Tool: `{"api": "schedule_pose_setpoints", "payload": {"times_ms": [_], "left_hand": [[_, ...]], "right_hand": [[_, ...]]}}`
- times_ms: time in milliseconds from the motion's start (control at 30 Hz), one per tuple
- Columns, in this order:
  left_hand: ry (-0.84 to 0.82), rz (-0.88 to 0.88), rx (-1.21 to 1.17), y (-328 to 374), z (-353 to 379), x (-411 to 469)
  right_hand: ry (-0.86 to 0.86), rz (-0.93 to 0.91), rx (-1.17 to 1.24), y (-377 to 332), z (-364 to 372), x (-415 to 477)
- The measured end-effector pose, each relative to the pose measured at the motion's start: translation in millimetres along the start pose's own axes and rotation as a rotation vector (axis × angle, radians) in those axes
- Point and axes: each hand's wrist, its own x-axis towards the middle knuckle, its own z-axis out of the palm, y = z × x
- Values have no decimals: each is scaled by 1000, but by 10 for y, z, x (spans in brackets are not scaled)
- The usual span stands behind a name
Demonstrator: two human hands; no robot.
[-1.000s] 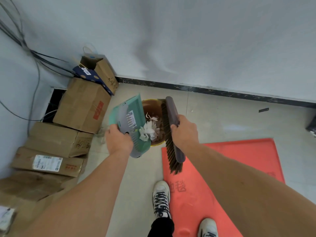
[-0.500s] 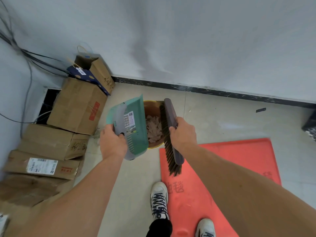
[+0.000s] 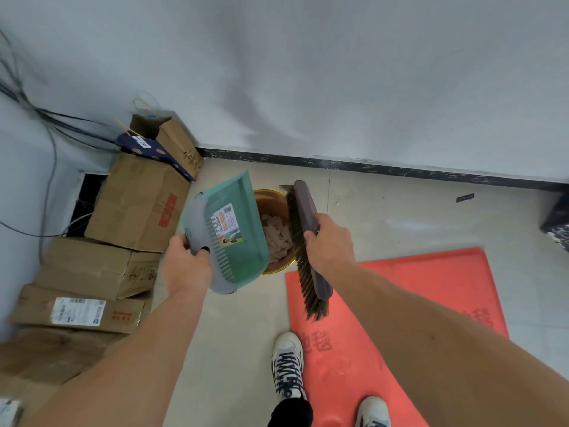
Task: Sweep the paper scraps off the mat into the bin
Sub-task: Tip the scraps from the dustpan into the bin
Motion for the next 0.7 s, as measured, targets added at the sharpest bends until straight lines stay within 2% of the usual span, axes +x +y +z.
{"api": "schedule_pose_setpoints", "payload": {"times_ms": [133,433,567,700], "left_hand": [[8,-77,-48,47,-83,4],[-142,-129,-435,23,-360,-35],[-174,-93,-448,167,-562,-161],[-191,-1,-359,444,-858,-249]], "right_hand": [[11,-17,0,-21,-85,-27],[28,-48,22,-109,-393,-167],[42,-88,11,-223,-663,-328],[79,-142,-7,-363,-1098,-531]]}}
